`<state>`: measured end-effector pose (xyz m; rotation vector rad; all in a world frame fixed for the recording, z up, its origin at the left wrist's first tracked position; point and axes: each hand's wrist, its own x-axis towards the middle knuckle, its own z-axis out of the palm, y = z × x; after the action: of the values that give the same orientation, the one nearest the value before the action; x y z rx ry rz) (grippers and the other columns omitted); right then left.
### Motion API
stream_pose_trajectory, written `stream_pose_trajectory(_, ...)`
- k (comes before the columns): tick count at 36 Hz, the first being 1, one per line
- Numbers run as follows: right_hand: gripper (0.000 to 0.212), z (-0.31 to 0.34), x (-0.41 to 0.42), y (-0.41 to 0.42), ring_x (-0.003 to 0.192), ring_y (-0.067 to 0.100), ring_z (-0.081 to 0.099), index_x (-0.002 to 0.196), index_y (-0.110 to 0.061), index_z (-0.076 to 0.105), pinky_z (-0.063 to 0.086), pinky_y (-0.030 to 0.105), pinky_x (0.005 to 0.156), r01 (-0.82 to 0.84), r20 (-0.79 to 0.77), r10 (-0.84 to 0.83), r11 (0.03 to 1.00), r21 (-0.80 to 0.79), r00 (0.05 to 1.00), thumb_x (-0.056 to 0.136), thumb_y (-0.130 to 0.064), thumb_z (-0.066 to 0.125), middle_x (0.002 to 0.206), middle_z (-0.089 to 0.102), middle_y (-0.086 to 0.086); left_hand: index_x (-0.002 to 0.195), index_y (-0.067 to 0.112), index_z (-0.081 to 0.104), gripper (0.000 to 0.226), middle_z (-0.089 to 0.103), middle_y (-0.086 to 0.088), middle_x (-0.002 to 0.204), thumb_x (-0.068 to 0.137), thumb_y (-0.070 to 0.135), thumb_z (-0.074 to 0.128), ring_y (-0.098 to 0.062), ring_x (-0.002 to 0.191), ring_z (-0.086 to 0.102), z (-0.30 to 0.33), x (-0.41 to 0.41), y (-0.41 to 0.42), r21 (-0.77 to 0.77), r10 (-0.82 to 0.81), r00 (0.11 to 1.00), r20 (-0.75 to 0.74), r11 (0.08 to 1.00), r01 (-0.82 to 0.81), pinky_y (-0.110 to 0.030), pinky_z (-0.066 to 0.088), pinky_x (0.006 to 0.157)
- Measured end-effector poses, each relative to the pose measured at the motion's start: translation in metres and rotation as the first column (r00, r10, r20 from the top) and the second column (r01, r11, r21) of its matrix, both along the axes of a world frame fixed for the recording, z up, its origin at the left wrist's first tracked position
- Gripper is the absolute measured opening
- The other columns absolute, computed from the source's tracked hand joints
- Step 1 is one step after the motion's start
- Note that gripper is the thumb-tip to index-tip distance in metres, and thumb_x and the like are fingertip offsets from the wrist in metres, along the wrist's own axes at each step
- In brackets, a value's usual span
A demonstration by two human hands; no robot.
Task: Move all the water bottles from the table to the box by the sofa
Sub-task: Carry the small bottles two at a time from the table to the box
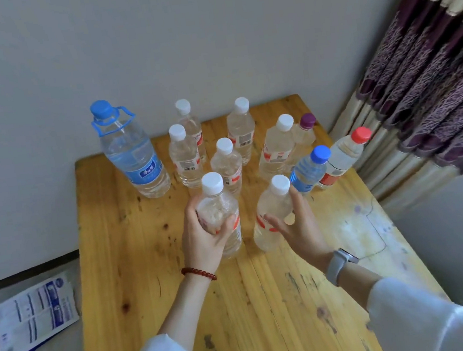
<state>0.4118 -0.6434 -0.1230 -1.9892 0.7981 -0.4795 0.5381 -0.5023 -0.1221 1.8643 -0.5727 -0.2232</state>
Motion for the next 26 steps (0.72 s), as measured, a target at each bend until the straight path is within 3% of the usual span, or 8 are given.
stream_pose_trajectory(3, 0.06, 0.01, -0.034, 0.014, 0.118, 0.019, 0.046, 0.131, -0.039, 0.03, 0.049, 0.017, 0.085, 0.022, 0.018, -0.023, 0.999, 0.049, 1.0, 0.081, -0.041, 0.063, 0.127, 0.047, 0.003, 0.121, 0.024, 0.042, 0.074, 0.05, 0.008, 0.115, 0.059, 0.06, 0.061, 0.011, 0.088, 0.048, 0.006, -0.017, 0.002, 0.014, -0.034, 0.999, 0.041, 0.999, 0.034, -0.005, 0.04, 0.073)
stream_pose_trajectory(7, 0.057, 0.027, -0.089, 0.024, 0.107, 0.018, 0.052, 0.119, -0.062, 0.023, 0.051, 0.034, 0.087, 0.071, -0.02, -0.072, 0.997, -0.017, 0.997, 0.073, -0.061, 0.056, 0.116, 0.051, 0.0, 0.125, 0.019, 0.045, 0.083, 0.049, 0.009, 0.112, 0.056, 0.063, 0.057, 0.004, 0.079, 0.048, 0.018, -0.051, -0.005, 0.039, -0.1, 0.994, 0.054, 0.994, 0.098, -0.002, 0.036, 0.066)
stream_pose_trajectory(9, 0.059, 0.039, -0.121, 0.029, 0.11, 0.014, 0.051, 0.126, -0.053, 0.027, 0.048, 0.04, 0.092, 0.105, -0.032, -0.106, 0.994, -0.036, 0.994, 0.077, -0.054, 0.059, 0.119, 0.049, -0.004, 0.124, 0.019, 0.047, 0.082, 0.05, 0.009, 0.113, 0.056, 0.064, 0.057, 0.002, 0.08, 0.045, 0.024, -0.072, -0.01, 0.034, -0.161, 0.985, 0.056, 0.987, 0.16, -0.002, 0.036, 0.069)
stream_pose_trajectory(11, 0.06, 0.049, -0.156, 0.036, 0.113, 0.014, 0.051, 0.131, -0.042, 0.029, 0.047, 0.042, 0.096, 0.163, -0.034, -0.164, 0.986, -0.048, 0.986, 0.08, -0.046, 0.061, 0.122, 0.048, -0.005, 0.121, 0.022, 0.049, 0.079, 0.052, 0.01, 0.109, 0.056, 0.065, 0.055, -0.003, 0.083, 0.047, 0.031, -0.099, -0.014, 0.052, -0.24, 0.968, 0.072, 0.97, 0.237, -0.011, 0.038, 0.069)
stream_pose_trajectory(14, 0.056, 0.064, -0.216, 0.055, 0.109, 0.012, 0.051, 0.127, -0.038, 0.031, 0.047, 0.039, 0.095, 0.276, -0.012, -0.278, 0.958, -0.076, 0.961, 0.081, -0.037, 0.064, 0.118, 0.048, -0.008, 0.117, 0.024, 0.05, 0.075, 0.056, 0.009, 0.101, 0.056, 0.068, 0.053, -0.015, 0.082, 0.054, 0.042, -0.15, -0.018, 0.073, -0.381, 0.919, 0.104, 0.924, 0.375, -0.023, 0.044, 0.067)
stream_pose_trajectory(20, 0.072, 0.073, -0.368, 0.129, 0.109, 0.021, 0.056, 0.133, -0.029, 0.035, 0.053, 0.046, 0.086, 0.571, -0.034, -0.576, 0.816, -0.093, 0.817, 0.071, -0.057, 0.06, 0.123, 0.05, -0.001, 0.124, 0.018, 0.048, 0.091, 0.059, 0.002, 0.103, 0.053, 0.074, 0.049, -0.022, 0.088, 0.057, 0.061, -0.291, -0.002, 0.098, -0.669, 0.733, 0.127, 0.743, 0.662, -0.034, 0.048, 0.075)
stream_pose_trajectory(23, 0.071, 0.077, -0.447, 0.186, 0.107, 0.023, 0.057, 0.134, -0.02, 0.037, 0.051, 0.045, 0.089, 0.701, -0.084, -0.716, 0.696, -0.152, 0.693, 0.075, -0.047, 0.065, 0.125, 0.053, 0.005, 0.123, 0.017, 0.048, 0.087, 0.064, -0.008, 0.099, 0.057, 0.072, 0.05, -0.026, 0.088, 0.06, 0.064, -0.369, 0.018, 0.11, -0.793, 0.596, 0.128, 0.609, 0.786, -0.041, 0.05, 0.077)
stream_pose_trajectory(26, 0.067, 0.082, -0.523, 0.245, 0.101, 0.025, 0.06, 0.134, -0.017, 0.04, 0.049, 0.041, 0.09, 0.809, -0.141, -0.837, 0.548, -0.213, 0.529, 0.077, -0.041, 0.067, 0.128, 0.055, 0.003, 0.121, 0.022, 0.049, 0.081, 0.065, -0.004, 0.099, 0.06, 0.076, 0.053, -0.023, 0.09, 0.062, 0.065, -0.449, 0.037, 0.107, -0.9, 0.424, 0.1, 0.433, 0.895, -0.042, 0.051, 0.081)
